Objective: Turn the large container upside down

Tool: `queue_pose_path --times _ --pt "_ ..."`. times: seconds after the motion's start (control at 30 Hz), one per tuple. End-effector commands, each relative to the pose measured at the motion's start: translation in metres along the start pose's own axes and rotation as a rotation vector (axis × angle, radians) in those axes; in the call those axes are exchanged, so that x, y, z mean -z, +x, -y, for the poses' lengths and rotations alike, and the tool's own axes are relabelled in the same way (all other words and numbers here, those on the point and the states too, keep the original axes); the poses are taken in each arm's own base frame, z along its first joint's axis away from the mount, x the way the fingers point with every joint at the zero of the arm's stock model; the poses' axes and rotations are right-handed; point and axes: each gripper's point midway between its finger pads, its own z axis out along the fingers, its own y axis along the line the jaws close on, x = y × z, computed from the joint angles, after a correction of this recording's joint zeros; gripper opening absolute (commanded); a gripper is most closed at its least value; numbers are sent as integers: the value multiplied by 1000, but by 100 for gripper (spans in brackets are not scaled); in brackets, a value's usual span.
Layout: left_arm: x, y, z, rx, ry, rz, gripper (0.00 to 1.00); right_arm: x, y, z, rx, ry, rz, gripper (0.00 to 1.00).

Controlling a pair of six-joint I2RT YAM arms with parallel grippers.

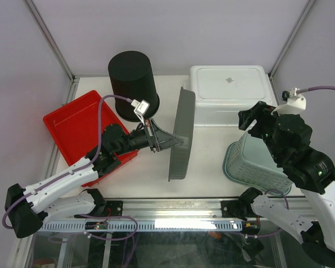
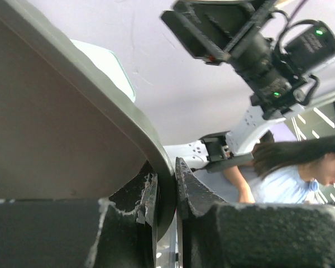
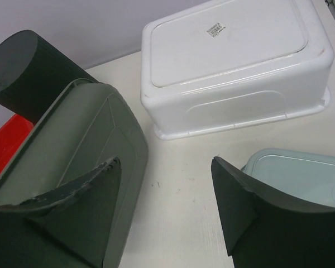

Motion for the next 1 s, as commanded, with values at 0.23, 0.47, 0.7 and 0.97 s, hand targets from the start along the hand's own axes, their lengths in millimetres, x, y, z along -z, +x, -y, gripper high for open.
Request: queue_pose_path --times 0.23,0.47,0.7,0.97 --pt "4 -18 15 41 291 210 0 4 3 -3 -16 -21 -23 69" --pt "21 1 -16 208 345 237 0 0 16 -5 -26 -31 -60 69" --pt "37 12 -60 276 219 313 0 -1 24 -5 -37 -36 -79 69" --pt "38 34 -116 270 -44 316 0 -4 35 -3 -25 -26 -107 69"
